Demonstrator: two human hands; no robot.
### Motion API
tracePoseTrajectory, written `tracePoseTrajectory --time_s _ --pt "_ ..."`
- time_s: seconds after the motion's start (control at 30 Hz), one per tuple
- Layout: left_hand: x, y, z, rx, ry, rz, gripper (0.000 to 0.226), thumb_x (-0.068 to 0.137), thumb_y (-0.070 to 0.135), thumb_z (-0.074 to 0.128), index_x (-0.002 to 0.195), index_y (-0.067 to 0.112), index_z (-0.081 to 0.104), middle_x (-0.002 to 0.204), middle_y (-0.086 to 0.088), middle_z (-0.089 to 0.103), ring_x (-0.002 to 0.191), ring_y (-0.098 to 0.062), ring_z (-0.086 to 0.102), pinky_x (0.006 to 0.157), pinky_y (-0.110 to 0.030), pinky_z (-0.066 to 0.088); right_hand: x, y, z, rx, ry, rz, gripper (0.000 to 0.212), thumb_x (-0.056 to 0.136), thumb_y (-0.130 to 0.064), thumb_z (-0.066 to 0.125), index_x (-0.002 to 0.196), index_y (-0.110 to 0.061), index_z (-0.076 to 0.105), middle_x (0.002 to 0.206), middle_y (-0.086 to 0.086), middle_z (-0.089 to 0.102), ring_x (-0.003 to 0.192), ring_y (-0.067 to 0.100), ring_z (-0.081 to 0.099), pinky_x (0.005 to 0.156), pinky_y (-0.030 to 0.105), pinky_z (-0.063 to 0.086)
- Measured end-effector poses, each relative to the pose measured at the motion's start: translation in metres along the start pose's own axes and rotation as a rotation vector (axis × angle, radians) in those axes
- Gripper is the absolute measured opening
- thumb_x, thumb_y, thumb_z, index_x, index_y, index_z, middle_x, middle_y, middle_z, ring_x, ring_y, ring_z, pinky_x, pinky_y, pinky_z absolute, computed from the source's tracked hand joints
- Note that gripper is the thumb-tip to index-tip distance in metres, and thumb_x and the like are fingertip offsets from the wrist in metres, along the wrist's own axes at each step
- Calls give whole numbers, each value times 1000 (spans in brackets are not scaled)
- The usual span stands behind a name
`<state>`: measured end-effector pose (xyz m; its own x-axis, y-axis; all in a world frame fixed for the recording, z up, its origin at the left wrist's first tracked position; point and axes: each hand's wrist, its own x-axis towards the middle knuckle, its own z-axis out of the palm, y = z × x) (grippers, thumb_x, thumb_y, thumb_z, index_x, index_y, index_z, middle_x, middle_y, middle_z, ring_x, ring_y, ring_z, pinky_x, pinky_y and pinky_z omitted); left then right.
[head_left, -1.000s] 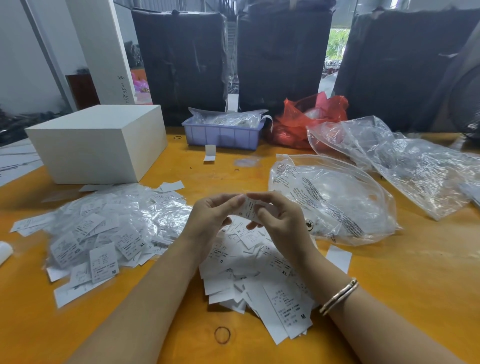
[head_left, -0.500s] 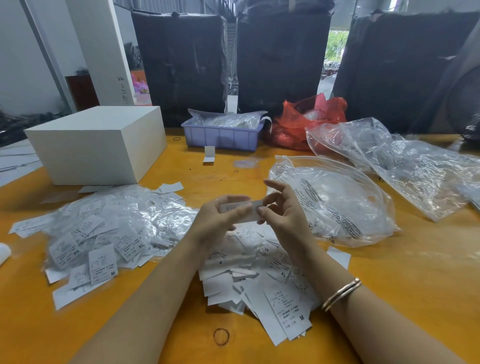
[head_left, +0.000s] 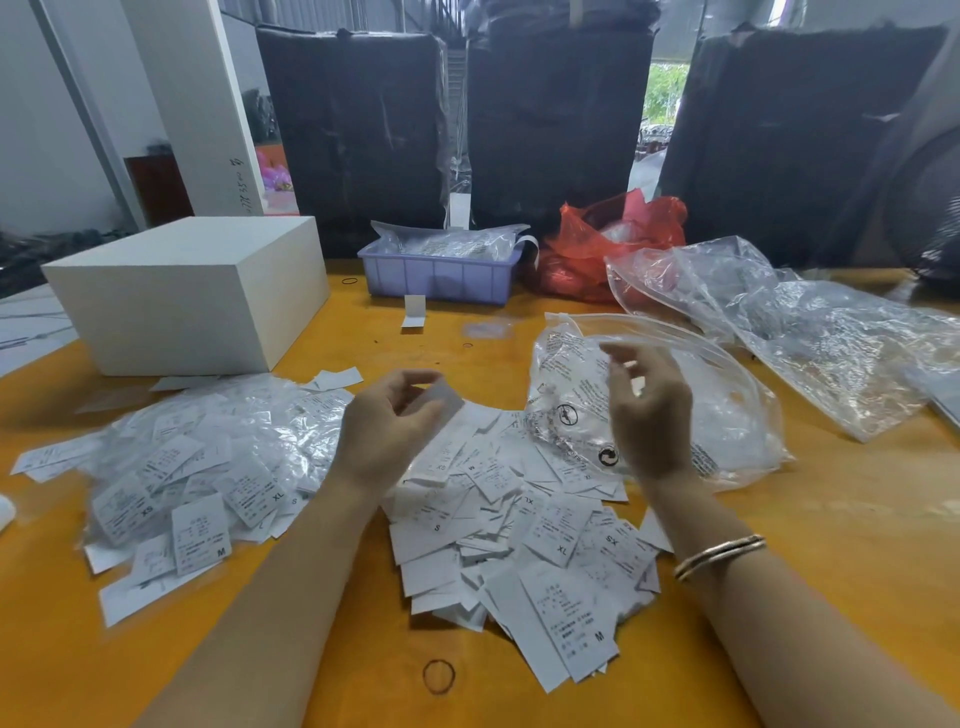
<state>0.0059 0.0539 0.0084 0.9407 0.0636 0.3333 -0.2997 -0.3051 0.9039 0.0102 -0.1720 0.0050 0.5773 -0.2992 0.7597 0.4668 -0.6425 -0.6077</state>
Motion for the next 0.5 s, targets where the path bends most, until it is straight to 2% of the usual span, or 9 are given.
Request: tracePoseTrajectory --time_s 0.03,0.1,0.17,0.2,0.27,0.3,0.37,0.43,0.5 --pt "1 -2 -2 113 61 43 27 87 9 64 111 21 63 93 6 65 79 -8 62 59 -15 47 4 11 -6 -141 4 28 24 88 3 50 104 -4 66 100 11 65 85 15 58 82 26 50" --pt "4 -6 -6 302 153 89 32 88 6 56 117 20 61 98 4 60 82 -17 58 61 -21 43 8 35 -13 -437 -180 170 28 91 -6 47 111 -9 65 114 11 62 103 26 56 92 42 43" --pt "6 -12 -8 423 179 82 37 87 1 50 119 17 60 106 -3 60 82 -20 54 64 -26 40 6 49 -13 -700 -459 303 30 93 -14 41 117 -13 60 119 10 59 108 29 52 91 40 36" --pt "6 -15 -9 473 172 60 38 87 1 48 119 16 60 109 -7 62 80 -21 53 64 -27 40 4 51 -12 -790 -533 310 30 94 -16 39 116 -13 59 116 10 59 106 29 53 88 38 35" --pt "7 -19 -10 588 154 -16 36 87 4 45 116 19 60 107 -9 64 79 -22 53 66 -30 41 4 52 -8 -866 -530 268 29 93 -17 40 115 -14 60 107 8 61 100 27 54 84 36 35" --pt "7 -21 -12 682 143 -60 36 87 6 44 115 21 60 103 -6 65 82 -22 53 72 -32 40 4 52 -7 -879 -498 245 29 93 -17 42 114 -15 61 105 7 61 99 27 55 84 36 35" --pt "6 -23 -14 929 122 -115 38 86 10 44 116 28 59 98 -1 63 92 -21 50 78 -35 26 4 52 -6 -885 -451 228 29 92 -17 46 114 -19 64 105 5 61 100 25 55 84 34 34" --pt "5 -24 -15 1107 122 -110 39 87 14 45 120 32 56 108 0 61 103 -21 46 76 -34 19 4 55 -7 -823 -408 248 28 91 -16 49 112 -23 67 107 3 62 103 24 53 85 34 29" --pt "4 -25 -13 1164 135 -67 41 86 16 48 124 33 54 122 0 54 112 -22 41 78 -34 19 4 56 -9 -697 -342 270 26 90 -12 52 105 -23 70 106 2 63 103 24 52 81 33 23"
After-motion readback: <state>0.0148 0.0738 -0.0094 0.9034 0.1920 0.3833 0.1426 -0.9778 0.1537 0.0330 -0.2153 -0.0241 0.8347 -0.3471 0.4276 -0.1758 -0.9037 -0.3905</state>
